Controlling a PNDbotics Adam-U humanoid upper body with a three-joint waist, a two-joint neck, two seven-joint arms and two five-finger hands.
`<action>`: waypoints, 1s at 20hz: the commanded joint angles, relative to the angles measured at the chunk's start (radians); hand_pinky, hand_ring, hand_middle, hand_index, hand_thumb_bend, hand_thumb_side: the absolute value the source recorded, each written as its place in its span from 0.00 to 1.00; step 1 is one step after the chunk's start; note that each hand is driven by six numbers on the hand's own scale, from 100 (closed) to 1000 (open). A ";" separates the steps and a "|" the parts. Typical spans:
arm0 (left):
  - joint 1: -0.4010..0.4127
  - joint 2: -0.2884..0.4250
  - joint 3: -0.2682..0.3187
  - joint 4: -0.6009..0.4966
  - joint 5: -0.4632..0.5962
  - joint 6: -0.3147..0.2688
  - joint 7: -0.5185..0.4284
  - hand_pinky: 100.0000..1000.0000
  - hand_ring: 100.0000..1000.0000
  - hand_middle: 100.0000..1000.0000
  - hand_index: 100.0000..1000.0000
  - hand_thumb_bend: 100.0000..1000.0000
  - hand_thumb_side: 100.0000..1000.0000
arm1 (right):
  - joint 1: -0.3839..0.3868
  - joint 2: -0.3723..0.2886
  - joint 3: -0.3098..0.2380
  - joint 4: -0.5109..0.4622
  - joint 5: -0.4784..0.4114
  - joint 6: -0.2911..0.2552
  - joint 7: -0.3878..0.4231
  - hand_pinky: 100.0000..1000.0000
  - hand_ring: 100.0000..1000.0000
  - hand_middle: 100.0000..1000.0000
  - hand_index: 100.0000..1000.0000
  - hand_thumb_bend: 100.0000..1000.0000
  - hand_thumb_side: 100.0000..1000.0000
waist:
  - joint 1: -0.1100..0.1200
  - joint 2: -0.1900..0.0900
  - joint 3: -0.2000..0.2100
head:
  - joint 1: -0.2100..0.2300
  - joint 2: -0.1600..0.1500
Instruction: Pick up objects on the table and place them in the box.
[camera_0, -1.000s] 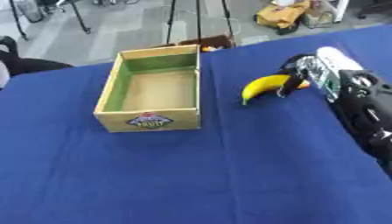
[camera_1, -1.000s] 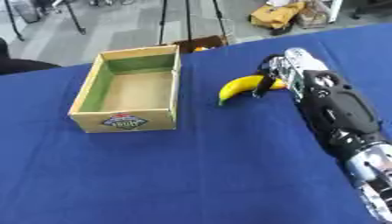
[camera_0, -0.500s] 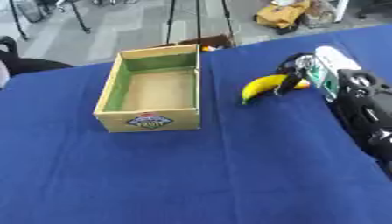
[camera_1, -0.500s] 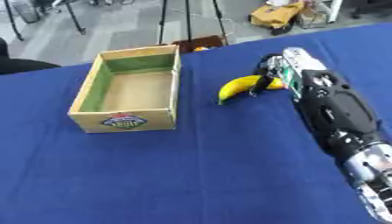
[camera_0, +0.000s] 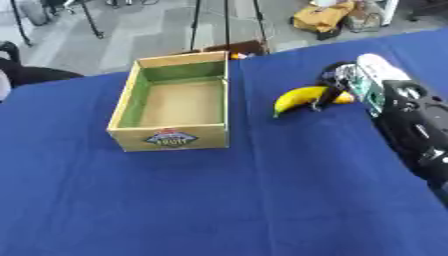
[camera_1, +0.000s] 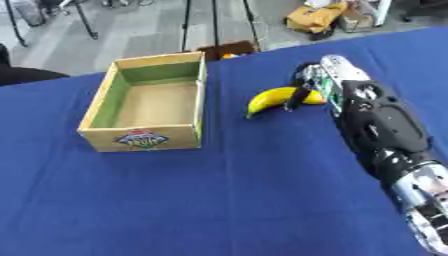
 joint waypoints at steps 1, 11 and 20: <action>-0.007 0.009 0.001 -0.020 0.000 -0.001 -0.001 0.37 0.86 0.86 0.77 0.00 0.99 | -0.019 -0.001 -0.005 0.009 0.012 -0.007 -0.021 0.78 1.00 0.73 0.80 0.00 0.31 | -0.003 -0.012 0.002 | 0.000 -0.011; -0.008 0.009 0.001 -0.020 0.001 -0.001 0.000 0.37 0.86 0.86 0.77 0.00 0.99 | -0.018 0.002 -0.006 0.021 0.043 -0.018 -0.105 0.68 0.92 0.56 0.65 0.00 0.33 | -0.004 -0.012 0.002 | 0.000 -0.012; -0.008 0.011 0.001 -0.020 0.002 -0.001 0.001 0.36 0.85 0.86 0.77 0.00 0.98 | -0.020 0.004 -0.005 0.005 0.064 -0.019 -0.187 0.61 0.86 0.48 0.54 0.00 0.41 | -0.004 -0.014 0.000 | -0.001 -0.011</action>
